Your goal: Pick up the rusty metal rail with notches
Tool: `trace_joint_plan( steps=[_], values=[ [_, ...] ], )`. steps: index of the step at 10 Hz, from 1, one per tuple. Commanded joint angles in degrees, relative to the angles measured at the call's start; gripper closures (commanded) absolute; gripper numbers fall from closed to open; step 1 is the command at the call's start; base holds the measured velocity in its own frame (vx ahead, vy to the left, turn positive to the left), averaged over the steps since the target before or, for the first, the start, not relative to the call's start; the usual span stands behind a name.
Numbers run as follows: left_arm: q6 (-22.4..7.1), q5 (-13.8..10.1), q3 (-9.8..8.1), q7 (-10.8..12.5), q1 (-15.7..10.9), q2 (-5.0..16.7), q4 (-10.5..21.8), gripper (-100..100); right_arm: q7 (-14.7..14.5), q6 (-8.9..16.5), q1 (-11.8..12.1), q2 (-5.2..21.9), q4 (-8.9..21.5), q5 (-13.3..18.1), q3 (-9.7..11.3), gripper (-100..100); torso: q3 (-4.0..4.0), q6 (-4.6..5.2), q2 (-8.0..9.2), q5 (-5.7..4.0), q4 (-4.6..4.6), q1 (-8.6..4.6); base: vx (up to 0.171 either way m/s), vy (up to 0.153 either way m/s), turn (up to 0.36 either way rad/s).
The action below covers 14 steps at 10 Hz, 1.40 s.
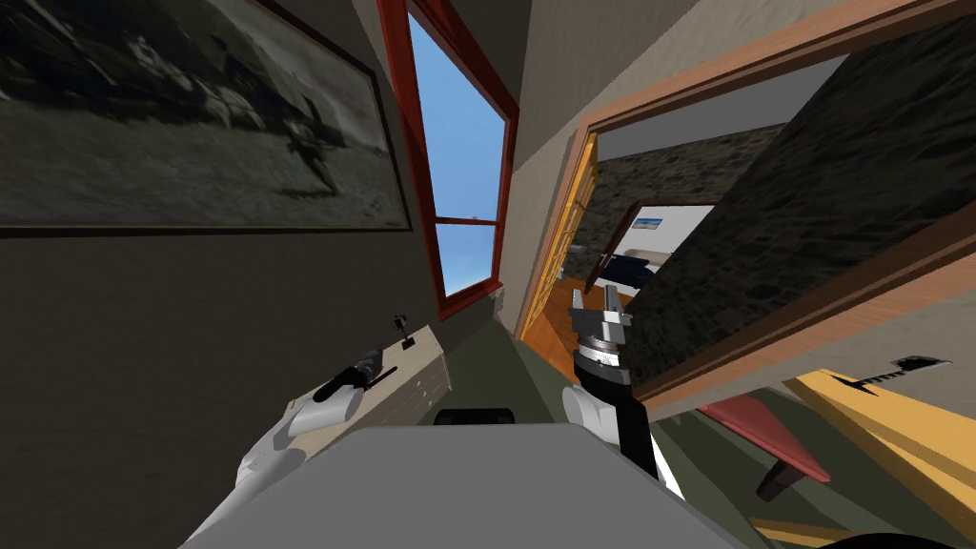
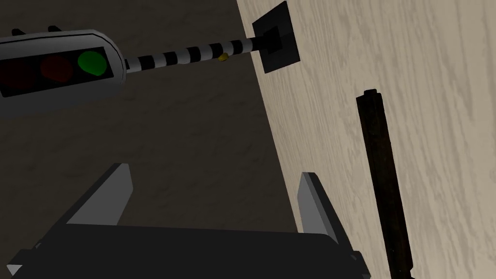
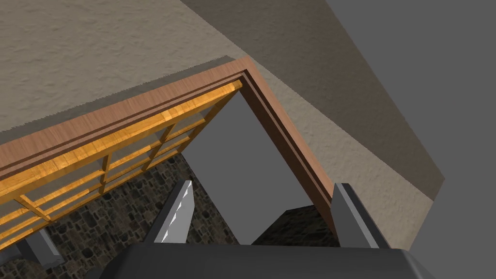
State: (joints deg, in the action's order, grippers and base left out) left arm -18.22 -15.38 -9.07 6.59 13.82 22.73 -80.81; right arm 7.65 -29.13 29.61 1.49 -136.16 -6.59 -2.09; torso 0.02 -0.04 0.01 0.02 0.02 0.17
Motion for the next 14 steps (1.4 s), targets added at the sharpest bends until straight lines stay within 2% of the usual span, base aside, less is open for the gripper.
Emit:
trace_joint_plan(
  steps=[1,2,3,4,5,6,7,9,10,11,12,13,14],
  values=[
    [-2.8,-0.5,-0.33,0.8,0.0,0.5,1.5,-100,0.0,0.0,0.0,0.0,0.0,0.0,0.0,0,0.0,0.0,0.0,0.0,0.0,0.0,0.004,0.008,-0.13],
    [-4.2,-1.6,-0.83,2.2,-0.3,1.5,4.6,-100,0.0,0.0,0.0,0.0,0.0,0.0,0.0,0,0.0,-0.05,0.0,0.01,-0.01,0.02,0.008,0.003,-0.246],
    [-5.8,-1.6,-0.83,2.2,-0.3,1.5,4.6,-100,0.0,0.0,0.0,0.0,0.0,0.0,0.0,0,0.0,-0.01,-0.01,0.0,0.0,0.01,0.007,0.01,-0.132],
    [-5.9,-1.6,-0.83,2.2,-0.3,1.5,4.6,-100,0.0,0.0,0.0,0.0,0.0,0.0,0.0,0,-0.01,-0.05,-0.01,0.01,-0.01,0.02,0.004,0.006,0.022],
    [-8.1,-2.7,-1.32,3.7,-0.5,2.5,7.6,-100,0.0,0.0,0.0,0.0,0.0,0.0,0.0,0,0.0,-0.07,0.0,0.0,0.0,0.0,0.009,0.004,-0.22],
    [-9.0,-2.7,-1.32,3.7,-0.5,2.5,7.6,-100,0.0,0.0,0.0,0.0,0.0,0.0,0.0,0,0.0,-0.02,0.0,0.0,0.0,0.0,0.009,0.013,-0.151],
    [-11.3,-3.9,-1.77,5.1,-0.6,3.5,9.5,-100,0.0,0.0,0.0,0.0,0.0,0.0,0.0,0,-0.01,-0.05,-0.02,0.01,-0.01,0.02,0.013,0.014,-0.238],
    [-12.0,-3.9,-1.77,5.1,-0.6,3.5,10.6,-100,0.0,0.0,0.0,0.0,0.0,0.0,0.0,0,-0.02,-0.07,-0.03,0.01,-0.01,0.03,0.009,0.011,-0.056],
    [-15.0,-4.9,-2.21,6.6,-0.7,4.5,12.2,-100,0.0,0.0,0.0,0.0,0.0,0.0,0.0,0,-0.01,-0.07,-0.02,0.0,-0.01,0.01,0.01,0.009,-0.227],
    [-15.0,-4.9,-2.21,6.6,-0.7,4.5,13.5,-100,0.0,0.0,0.0,0.0,0.0,0.0,0.0,0,-0.01,-0.02,-0.03,0.0,0.0,0.02,0.011,0.018,-0.142],
    [-17.2,-6.0,-2.61,8.1,-0.8,5.4,16.1,-100,0.0,0.0,0.0,0.0,0.0,0.0,0.0,0,-0.02,-0.07,-0.03,0.02,-0.01,0.04,0.016,0.023,-0.201],
    [-17.9,-6.0,-2.61,8.1,-0.8,5.4,16.3,-100,0.0,0.0,0.0,0.0,0.0,0.0,0.0,0,-0.02,-0.04,-0.04,0.02,-0.01,0.07,0.014,0.025,-0.104],
    [-19.4,-7.1,-2.99,9.6,-0.8,6.3,19.0,-100,0.0,0.0,0.0,0.0,0.0,0.0,0.0,0,-0.02,-0.07,-0.04,0.02,-0.01,0.07,0.014,0.024,-0.188]
  ],
)
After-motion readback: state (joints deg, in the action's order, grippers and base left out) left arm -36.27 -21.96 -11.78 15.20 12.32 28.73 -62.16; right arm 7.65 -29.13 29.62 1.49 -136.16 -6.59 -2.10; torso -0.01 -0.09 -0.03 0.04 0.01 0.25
